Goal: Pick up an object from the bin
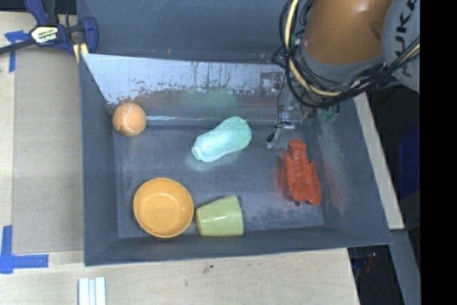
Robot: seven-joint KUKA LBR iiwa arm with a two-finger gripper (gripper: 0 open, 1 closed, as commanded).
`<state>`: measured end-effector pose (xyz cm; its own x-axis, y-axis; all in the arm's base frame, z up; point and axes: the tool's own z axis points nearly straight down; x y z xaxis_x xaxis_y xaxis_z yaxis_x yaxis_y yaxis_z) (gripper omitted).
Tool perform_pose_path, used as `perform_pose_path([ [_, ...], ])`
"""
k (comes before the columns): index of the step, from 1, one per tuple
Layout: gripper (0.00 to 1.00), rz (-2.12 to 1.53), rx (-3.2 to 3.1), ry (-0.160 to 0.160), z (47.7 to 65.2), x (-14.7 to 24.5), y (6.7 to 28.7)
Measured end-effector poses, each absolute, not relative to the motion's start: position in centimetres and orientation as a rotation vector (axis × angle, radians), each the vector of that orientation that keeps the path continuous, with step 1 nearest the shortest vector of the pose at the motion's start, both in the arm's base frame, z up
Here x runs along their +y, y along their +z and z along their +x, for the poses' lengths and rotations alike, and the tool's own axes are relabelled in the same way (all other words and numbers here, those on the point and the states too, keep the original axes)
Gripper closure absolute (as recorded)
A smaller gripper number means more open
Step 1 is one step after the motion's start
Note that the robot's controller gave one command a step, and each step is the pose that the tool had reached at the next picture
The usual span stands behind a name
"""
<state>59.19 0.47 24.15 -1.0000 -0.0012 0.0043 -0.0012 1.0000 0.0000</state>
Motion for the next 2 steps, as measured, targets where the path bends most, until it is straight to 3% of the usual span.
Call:
perform_pose_path([
  [1, 0.00, 0.002, -3.146, 0.000, 59.3, 0.5, 24.7],
  [2, 0.00, 0.437, -3.118, 0.001, 61.2, 3.7, 13.8],
])
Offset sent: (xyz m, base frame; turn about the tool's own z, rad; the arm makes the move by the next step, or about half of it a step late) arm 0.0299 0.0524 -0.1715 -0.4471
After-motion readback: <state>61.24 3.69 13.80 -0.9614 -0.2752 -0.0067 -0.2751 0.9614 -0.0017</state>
